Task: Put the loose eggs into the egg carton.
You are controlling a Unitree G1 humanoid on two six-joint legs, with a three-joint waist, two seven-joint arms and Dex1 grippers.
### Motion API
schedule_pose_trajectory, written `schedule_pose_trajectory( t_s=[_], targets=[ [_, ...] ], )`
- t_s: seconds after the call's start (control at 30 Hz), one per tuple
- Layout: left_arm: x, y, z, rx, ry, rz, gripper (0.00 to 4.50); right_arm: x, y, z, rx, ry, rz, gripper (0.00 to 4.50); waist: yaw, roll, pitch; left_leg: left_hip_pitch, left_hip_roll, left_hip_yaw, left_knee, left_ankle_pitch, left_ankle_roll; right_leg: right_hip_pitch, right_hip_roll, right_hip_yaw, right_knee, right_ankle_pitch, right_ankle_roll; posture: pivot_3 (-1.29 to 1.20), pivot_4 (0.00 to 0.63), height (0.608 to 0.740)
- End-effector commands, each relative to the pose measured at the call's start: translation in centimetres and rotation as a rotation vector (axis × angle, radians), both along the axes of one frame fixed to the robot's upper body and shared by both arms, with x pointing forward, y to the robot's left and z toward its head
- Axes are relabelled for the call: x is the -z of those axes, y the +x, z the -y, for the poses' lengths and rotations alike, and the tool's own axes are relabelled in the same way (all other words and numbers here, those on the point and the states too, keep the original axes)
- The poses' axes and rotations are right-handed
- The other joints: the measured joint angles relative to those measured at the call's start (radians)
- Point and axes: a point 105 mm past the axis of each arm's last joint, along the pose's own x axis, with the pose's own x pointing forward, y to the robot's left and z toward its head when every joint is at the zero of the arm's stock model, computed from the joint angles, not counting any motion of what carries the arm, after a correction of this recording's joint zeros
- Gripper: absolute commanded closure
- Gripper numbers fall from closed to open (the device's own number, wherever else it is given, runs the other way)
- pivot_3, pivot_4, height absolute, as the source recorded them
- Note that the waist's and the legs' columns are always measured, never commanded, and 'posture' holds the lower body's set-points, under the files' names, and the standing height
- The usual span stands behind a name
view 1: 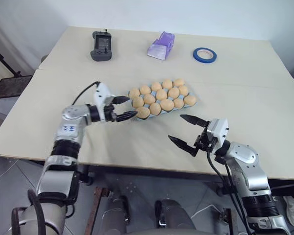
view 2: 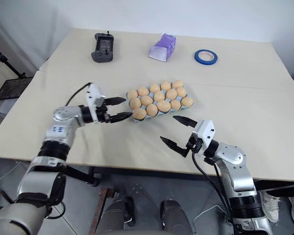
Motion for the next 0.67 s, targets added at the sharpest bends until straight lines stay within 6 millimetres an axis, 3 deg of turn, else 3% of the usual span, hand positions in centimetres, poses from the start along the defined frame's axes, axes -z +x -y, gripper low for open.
schedule_pose_trajectory(
  t_s=[0.03, 0.13, 0.2, 0.37, 0.67],
  targets=[
    [-1.1, -1.3, -2.9, -0.041, 0.016, 0.051, 0.7, -1.2, -0.4, 0.6, 0.009, -0.006, 0.046, 0.0, 0.0, 0.0, 0.0, 0.0, 0.0, 0.0, 0.0, 0.0, 0.0, 0.0, 0.0, 0.0, 0.0, 0.0, 0.0, 0.0, 0.15, 0.74],
    [1.1, -3.5, -6.9, -0.128, 0.11, 0.021, 0.7, -0.8, -0.1, 1.8, 0.036, -0.025, 0.032, 0.0, -0.007, 0.0, 0.0, 0.001, 0.0, 0.0, 0.0, -0.001, -0.002, 0.001, -0.001, 0.0, 0.0, 0.0, 0.0, 0.0, 0.15, 0.74],
    [2.3, -5.1, -8.2, -0.16, 0.146, -0.001, 0.7, -0.5, 0.2, 2.7, 0.054, -0.031, 0.018, 0.0, -0.01, 0.0, 0.0, 0.002, 0.0, 0.001, -0.002, -0.002, -0.002, 0.0, -0.002, 0.001, -0.001, 0.0, 0.0, 0.0, 0.15, 0.74],
    [3.1, -6.7, -8.4, -0.205, 0.147, -0.008, 0.7, 0.2, 0.8, 3.8, 0.07, -0.045, -0.001, 0.0, 0.007, 0.0, 0.0, 0.001, -0.001, -0.001, -0.004, -0.002, -0.003, 0.0, -0.006, -0.002, -0.002, -0.001, -0.003, 0.0, 0.15, 0.74],
    [2.8, -7.0, -7.4, -0.248, 0.106, 0.022, 0.7, 0.6, 1.9, 4.3, 0.063, -0.046, -0.009, 0.0, -0.007, 0.001, -0.001, 0.0, -0.004, 0.001, -0.009, -0.002, -0.003, 0.0, -0.009, -0.003, -0.006, -0.001, -0.003, 0.0, 0.15, 0.74]
  ],
)
